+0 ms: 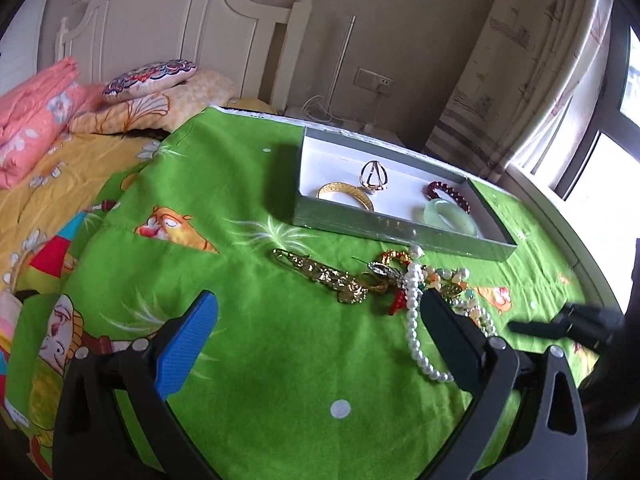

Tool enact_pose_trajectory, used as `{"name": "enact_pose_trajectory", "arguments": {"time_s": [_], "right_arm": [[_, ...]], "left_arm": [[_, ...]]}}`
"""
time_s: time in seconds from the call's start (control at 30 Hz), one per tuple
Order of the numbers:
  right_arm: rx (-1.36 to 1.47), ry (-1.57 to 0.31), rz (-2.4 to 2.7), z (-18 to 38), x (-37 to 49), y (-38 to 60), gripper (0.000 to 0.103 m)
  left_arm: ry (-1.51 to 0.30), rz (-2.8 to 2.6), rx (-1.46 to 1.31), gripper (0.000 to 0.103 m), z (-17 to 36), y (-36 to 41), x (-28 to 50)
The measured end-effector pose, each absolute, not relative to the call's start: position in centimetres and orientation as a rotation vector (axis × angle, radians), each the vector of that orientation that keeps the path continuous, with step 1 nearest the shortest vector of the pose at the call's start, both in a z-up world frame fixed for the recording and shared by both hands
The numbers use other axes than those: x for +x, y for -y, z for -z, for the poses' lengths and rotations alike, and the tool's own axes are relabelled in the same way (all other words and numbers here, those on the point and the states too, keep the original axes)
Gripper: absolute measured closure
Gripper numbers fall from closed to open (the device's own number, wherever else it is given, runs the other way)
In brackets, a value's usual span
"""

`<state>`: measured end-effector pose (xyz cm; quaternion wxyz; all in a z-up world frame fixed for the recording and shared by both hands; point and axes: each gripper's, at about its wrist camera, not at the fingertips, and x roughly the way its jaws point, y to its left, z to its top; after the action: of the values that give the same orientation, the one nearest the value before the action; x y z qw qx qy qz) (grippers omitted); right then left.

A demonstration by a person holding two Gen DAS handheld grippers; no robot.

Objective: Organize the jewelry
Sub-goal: 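Withdraw both tools from the tray toward the remaining necklaces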

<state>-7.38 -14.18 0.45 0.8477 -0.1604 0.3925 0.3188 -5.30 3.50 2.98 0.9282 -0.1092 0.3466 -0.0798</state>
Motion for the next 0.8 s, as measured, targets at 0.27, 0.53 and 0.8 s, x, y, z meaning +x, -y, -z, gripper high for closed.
{"name": "enact_pose_trajectory", "arguments": {"time_s": [0.27,0.53,0.8], "right_arm": [[-0.317,-0.862,-0.683,0.4,-6.8,13.7,0.057],[-0.332,-0.850,-0.672,0.7,-6.0,13.1,0.064],[-0.387,-0.843,-0.632,0.1,-3.7,11.3,0.073]], "left_arm": [[-0.693,0.177,-0.225,0.002,-3.1,-3.5,-5.6],[-0.706,0.199,-0.218,0.002,-2.9,-3.2,-5.5],[-0.723,0.183,-0.192,0.002,-2.7,-2.6,-5.4]]}}
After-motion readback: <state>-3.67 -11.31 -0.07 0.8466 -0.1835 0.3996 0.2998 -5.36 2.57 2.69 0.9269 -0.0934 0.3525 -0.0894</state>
